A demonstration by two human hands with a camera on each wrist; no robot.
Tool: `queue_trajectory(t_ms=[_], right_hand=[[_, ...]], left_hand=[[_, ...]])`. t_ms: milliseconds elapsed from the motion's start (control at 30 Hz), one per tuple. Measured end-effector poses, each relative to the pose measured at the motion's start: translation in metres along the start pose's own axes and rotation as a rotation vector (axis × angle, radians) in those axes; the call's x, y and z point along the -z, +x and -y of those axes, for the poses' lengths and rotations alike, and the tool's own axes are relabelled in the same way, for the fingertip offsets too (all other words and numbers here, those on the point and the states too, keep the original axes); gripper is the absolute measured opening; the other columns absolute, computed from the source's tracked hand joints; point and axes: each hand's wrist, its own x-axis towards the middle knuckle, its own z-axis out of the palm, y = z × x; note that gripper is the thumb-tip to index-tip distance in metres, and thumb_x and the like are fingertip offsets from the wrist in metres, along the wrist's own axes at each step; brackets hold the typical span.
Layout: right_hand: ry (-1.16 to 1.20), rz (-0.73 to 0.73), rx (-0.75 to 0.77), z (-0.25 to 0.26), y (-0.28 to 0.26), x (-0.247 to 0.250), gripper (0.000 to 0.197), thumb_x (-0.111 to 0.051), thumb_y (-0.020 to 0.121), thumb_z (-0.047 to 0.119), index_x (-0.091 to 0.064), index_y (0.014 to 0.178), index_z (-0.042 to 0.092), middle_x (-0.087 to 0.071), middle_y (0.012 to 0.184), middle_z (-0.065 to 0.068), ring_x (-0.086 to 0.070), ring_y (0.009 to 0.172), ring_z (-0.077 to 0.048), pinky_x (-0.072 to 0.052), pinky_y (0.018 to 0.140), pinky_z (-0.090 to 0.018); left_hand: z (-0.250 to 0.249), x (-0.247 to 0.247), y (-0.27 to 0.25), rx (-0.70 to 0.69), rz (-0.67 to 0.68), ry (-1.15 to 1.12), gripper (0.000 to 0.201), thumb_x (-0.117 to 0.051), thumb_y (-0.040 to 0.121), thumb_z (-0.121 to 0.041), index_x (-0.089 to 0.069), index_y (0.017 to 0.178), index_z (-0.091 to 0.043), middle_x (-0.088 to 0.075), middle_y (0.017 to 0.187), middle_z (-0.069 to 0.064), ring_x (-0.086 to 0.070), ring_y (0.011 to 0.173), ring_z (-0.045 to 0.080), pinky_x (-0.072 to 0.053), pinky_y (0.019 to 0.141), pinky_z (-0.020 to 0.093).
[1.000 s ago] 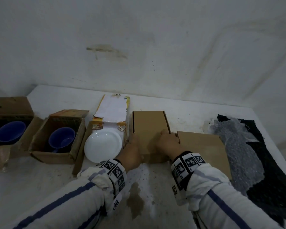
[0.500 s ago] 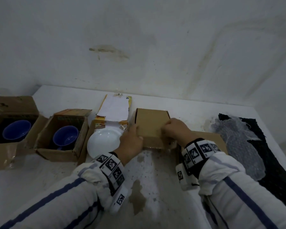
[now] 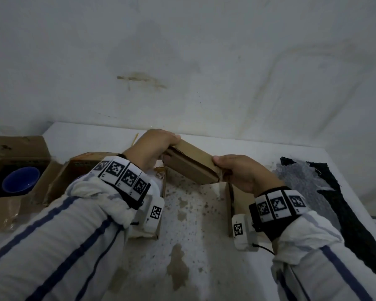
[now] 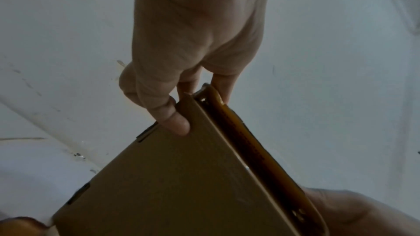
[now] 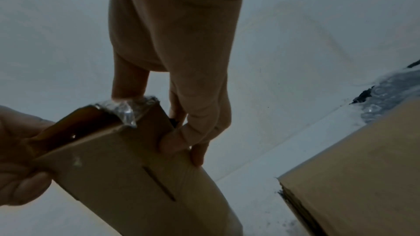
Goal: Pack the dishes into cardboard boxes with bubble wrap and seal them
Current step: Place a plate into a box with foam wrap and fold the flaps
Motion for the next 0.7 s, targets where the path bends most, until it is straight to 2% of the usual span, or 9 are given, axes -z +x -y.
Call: queue_trajectory(t_ms=[33, 100, 167, 233, 300, 400, 500, 600, 700], right_hand=[[-0.015, 0.017, 0.014, -0.002, 0.0, 0.002, 0.023, -0.057, 0.092, 0.017, -0.063, 0.105, -0.001, -0.064, 0.098, -0.013, -0.06, 0.085, -0.022, -0.052, 0.073, -0.03], [-0.091, 0.057, 0.003, -0.005, 0.0, 0.005, 0.028, -0.056, 0.092, 0.027, -0.063, 0.114, 0.01, -0.063, 0.104, -0.008, -0.059, 0.091, -0.02, -0.052, 0.074, -0.031], [-0.128, 0.067, -0.019, -0.008, 0.001, 0.005, 0.027, -0.058, 0.091, 0.035, -0.062, 0.113, 0.02, -0.06, 0.108, -0.004, -0.056, 0.096, -0.021, -0.055, 0.072, -0.036], [-0.117, 0.021, 0.015, -0.013, 0.003, -0.001, 0.024, -0.06, 0.089, 0.034, -0.063, 0.108, 0.021, -0.058, 0.109, -0.006, -0.056, 0.095, -0.023, -0.057, 0.07, -0.036], [-0.118, -0.067, 0.123, -0.018, 0.006, -0.01, 0.014, -0.064, 0.087, 0.03, -0.065, 0.097, 0.019, -0.06, 0.107, -0.009, -0.058, 0.09, -0.023, -0.056, 0.068, -0.031], [-0.113, -0.155, 0.248, -0.025, 0.007, -0.017, 0.01, -0.066, 0.086, 0.029, -0.064, 0.087, 0.019, -0.063, 0.098, -0.008, -0.061, 0.083, -0.021, -0.055, 0.068, -0.031], [-0.086, -0.087, 0.234, -0.031, 0.003, -0.013, 0.017, -0.056, 0.092, 0.033, -0.065, 0.097, 0.019, -0.065, 0.101, -0.005, -0.063, 0.087, -0.018, -0.056, 0.077, -0.029], [0.065, 0.036, 0.185, -0.036, 0.001, -0.007, 0.022, -0.049, 0.095, 0.031, -0.065, 0.103, 0.017, -0.067, 0.102, -0.001, -0.064, 0.089, -0.015, -0.053, 0.084, -0.029], [0.036, -0.04, 0.241, -0.04, 0.002, -0.011, 0.019, -0.054, 0.093, 0.03, -0.067, 0.098, 0.018, -0.067, 0.1, -0.004, -0.063, 0.086, -0.016, -0.054, 0.082, -0.03]], left_hand=[[-0.001, 0.0, -0.001, -0.003, 0.005, -0.023, 0.021, -0.062, 0.09, -0.016, -0.064, 0.107, -0.005, -0.063, 0.108, 0.016, -0.059, 0.093, 0.028, -0.05, 0.09, 0.045], [0.0, 0.0, 0.001, -0.009, 0.025, -0.061, 0.02, -0.063, 0.09, -0.016, -0.064, 0.107, -0.004, -0.062, 0.104, 0.014, -0.059, 0.086, 0.024, -0.052, 0.079, 0.039], [0.002, 0.0, 0.003, -0.013, 0.045, -0.091, 0.023, -0.062, 0.091, -0.016, -0.062, 0.109, -0.003, -0.06, 0.103, 0.013, -0.058, 0.082, 0.019, -0.054, 0.067, 0.03], [0.006, 0.0, 0.003, -0.029, 0.045, -0.132, 0.017, -0.059, 0.092, -0.016, -0.061, 0.106, -0.005, -0.057, 0.103, 0.012, -0.057, 0.08, 0.017, -0.055, 0.058, 0.024], [0.012, 0.001, 0.004, -0.049, 0.02, -0.155, 0.011, -0.058, 0.093, -0.016, -0.061, 0.1, -0.008, -0.058, 0.107, 0.013, -0.057, 0.082, 0.017, -0.055, 0.057, 0.024], [0.019, 0.003, 0.005, -0.061, -0.009, -0.185, 0.018, -0.058, 0.093, -0.017, -0.059, 0.108, -0.006, -0.059, 0.118, 0.016, -0.058, 0.084, 0.019, -0.057, 0.058, 0.026], [0.018, 0.005, 0.002, -0.049, -0.001, -0.194, 0.009, -0.057, 0.094, -0.017, -0.061, 0.098, -0.009, -0.059, 0.112, 0.016, -0.059, 0.082, 0.021, -0.057, 0.062, 0.032], [0.017, 0.005, 0.0, -0.042, 0.005, -0.175, 0.013, -0.056, 0.095, -0.017, -0.06, 0.103, -0.007, -0.059, 0.108, 0.015, -0.059, 0.081, 0.021, -0.056, 0.072, 0.037], [0.019, 0.006, -0.001, -0.032, 0.002, -0.198, 0.017, -0.055, 0.095, -0.016, -0.059, 0.107, -0.004, -0.059, 0.1, 0.013, -0.059, 0.078, 0.02, -0.055, 0.073, 0.037]])
